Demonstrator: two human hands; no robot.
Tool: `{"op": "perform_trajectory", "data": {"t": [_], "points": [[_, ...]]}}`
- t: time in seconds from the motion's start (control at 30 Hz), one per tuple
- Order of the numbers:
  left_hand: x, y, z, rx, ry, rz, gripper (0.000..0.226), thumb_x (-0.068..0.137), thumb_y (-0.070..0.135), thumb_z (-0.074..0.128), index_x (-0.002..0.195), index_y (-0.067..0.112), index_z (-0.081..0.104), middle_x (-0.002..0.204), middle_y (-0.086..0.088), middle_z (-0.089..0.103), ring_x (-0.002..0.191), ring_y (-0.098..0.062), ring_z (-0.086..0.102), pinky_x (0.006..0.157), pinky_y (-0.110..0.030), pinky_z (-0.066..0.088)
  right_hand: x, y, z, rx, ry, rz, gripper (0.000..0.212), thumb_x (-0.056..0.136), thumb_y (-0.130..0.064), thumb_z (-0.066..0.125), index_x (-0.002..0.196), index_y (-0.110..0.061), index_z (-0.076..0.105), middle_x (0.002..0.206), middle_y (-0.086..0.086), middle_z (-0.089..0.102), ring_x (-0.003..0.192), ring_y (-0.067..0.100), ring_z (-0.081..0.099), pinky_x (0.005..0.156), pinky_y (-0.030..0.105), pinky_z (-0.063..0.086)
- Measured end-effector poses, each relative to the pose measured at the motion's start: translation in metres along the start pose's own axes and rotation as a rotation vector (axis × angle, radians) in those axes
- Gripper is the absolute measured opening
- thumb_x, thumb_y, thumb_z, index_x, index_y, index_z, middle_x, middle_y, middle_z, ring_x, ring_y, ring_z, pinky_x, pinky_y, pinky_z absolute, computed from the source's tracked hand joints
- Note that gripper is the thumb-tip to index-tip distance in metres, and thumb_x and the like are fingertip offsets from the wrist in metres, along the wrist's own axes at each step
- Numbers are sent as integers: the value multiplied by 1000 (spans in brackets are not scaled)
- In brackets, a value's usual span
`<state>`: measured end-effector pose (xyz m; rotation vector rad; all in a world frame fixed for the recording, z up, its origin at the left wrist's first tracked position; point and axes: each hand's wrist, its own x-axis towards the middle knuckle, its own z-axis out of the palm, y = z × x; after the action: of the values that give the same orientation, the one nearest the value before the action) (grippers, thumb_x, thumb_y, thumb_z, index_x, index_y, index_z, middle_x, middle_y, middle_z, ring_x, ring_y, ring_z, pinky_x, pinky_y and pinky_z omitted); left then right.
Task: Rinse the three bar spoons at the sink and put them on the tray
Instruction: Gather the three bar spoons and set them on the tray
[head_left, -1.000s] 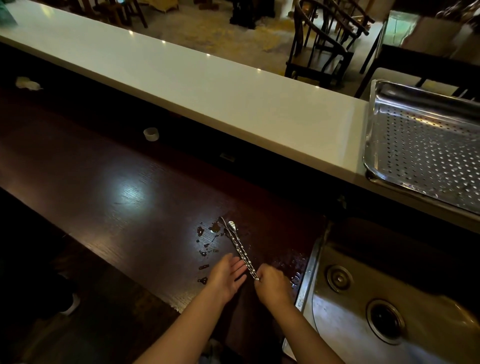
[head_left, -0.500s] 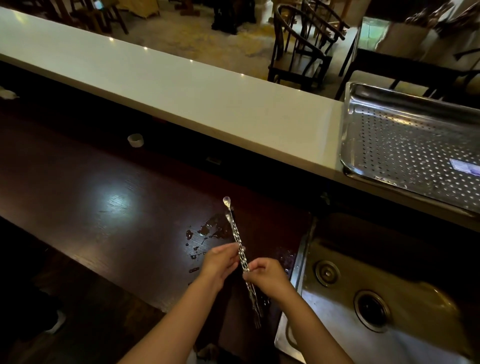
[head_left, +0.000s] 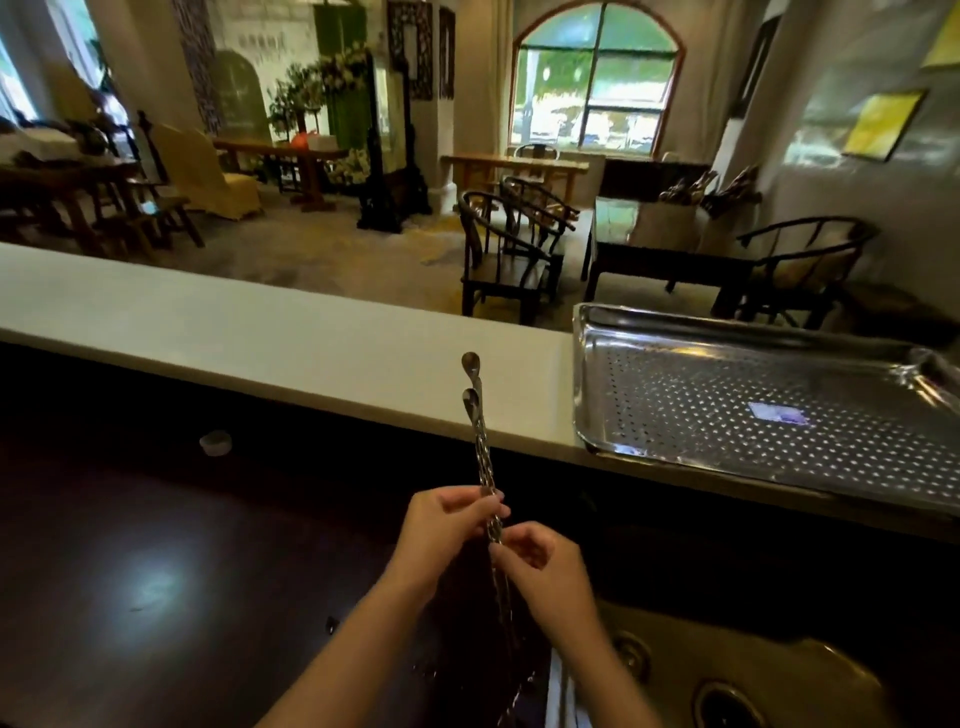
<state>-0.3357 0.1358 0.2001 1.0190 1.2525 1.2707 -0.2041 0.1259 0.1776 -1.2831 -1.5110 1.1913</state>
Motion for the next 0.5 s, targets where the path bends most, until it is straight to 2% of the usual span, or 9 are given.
{"op": "perform_trajectory", "data": {"t": [0.1, 0.2, 0.4, 0.5], "points": [[5, 36, 16, 59, -72, 104, 11, 82, 9, 65, 84, 18, 72, 76, 0, 76, 78, -9, 72, 66, -15, 54, 4, -28, -24, -1, 69, -69, 17, 82, -16, 66, 77, -32, 66, 79, -7, 69, 76, -6, 63, 61, 6, 48], [9, 63, 34, 111, -130, 198, 11, 81, 10, 66, 82, 18, 74, 80, 0, 76, 79, -9, 72, 65, -13, 53, 8, -48, -47, -17, 142, -143, 14, 80, -14, 68, 78, -27, 67, 78, -6, 69, 75, -5, 63, 64, 6, 49], [11, 90, 74, 173, -153, 312, 13, 79, 11, 68, 75, 21, 76, 80, 4, 76, 77, -9, 72, 65, -15, 55, 12, -69, -84, -30, 224, -201, 10, 77, -10, 71, 78, -20, 67, 74, -6, 68, 67, -2, 63, 65, 12, 51], [12, 99, 97, 139, -166, 343, 16, 77, 13, 69, 73, 27, 75, 81, 2, 76, 78, -12, 72, 67, -18, 56, 11, -76, -106, -72, 255, -236, 12, 79, -13, 70, 76, -24, 66, 74, -6, 68, 72, 1, 64, 68, 18, 55]]}}
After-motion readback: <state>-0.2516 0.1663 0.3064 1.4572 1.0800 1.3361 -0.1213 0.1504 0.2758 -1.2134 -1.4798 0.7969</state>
